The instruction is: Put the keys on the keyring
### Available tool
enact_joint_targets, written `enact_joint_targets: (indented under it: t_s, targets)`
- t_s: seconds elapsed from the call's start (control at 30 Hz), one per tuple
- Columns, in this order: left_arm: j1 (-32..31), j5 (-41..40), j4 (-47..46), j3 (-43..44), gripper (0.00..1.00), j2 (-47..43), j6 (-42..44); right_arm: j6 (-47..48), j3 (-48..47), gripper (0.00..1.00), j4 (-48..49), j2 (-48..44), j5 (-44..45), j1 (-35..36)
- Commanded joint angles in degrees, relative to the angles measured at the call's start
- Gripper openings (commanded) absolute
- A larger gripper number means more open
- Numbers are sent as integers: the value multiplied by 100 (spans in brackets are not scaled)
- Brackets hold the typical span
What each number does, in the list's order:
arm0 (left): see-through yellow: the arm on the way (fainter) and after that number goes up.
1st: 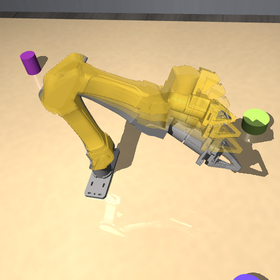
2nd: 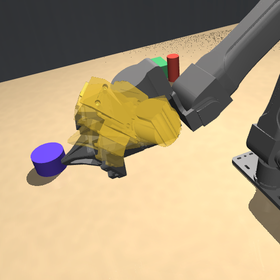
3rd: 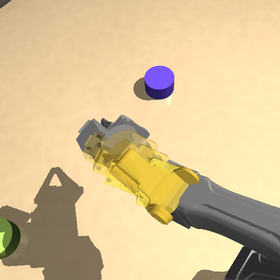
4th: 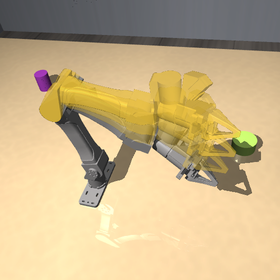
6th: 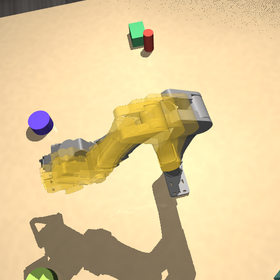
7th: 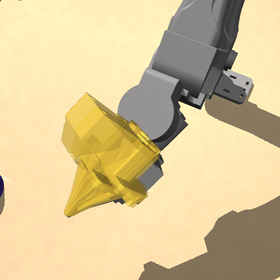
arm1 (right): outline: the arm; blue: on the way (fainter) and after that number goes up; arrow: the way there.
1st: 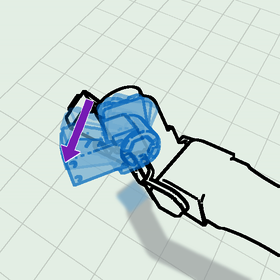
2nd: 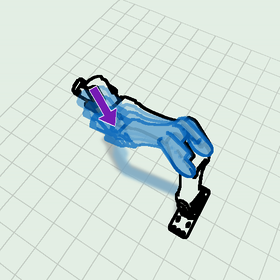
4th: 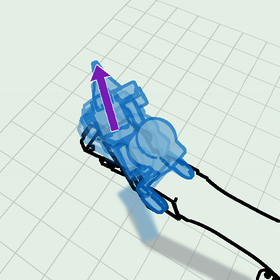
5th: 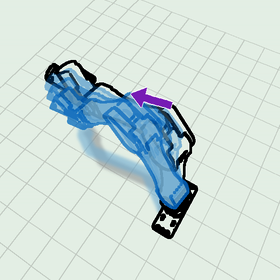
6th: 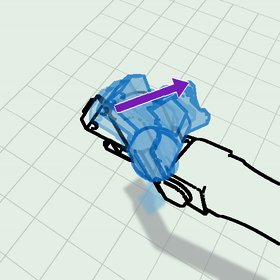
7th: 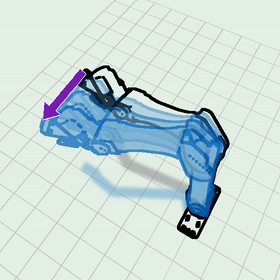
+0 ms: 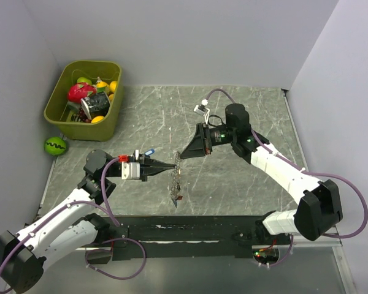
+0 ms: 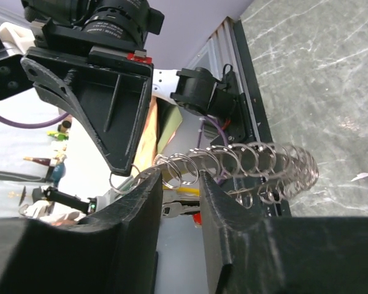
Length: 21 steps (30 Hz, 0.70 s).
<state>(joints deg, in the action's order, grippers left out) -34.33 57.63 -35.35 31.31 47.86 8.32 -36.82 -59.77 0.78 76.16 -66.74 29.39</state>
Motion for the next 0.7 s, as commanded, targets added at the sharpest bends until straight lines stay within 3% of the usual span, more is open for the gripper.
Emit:
enact_joint_targets:
  t_s: [0.0, 0.17, 0.27, 0.5, 0.67]
  targets:
    - [-21, 109, -411, 279, 1, 4, 82, -168, 0, 35, 502, -49, -234, 76]
    - [-21, 109, -428, 279, 1, 48, 83, -89, -53, 19, 397, -31, -260, 120]
    - [-21, 100, -429, 270, 1, 66, 91, -168, -26, 15, 590, -49, -340, 129]
    - [-21, 126, -411, 305, 1, 92, 109, -290, 0, 30, 774, 39, -348, 129]
    - [-21, 135, -402, 306, 1, 84, 117, -274, -17, 35, 793, 74, -305, 138]
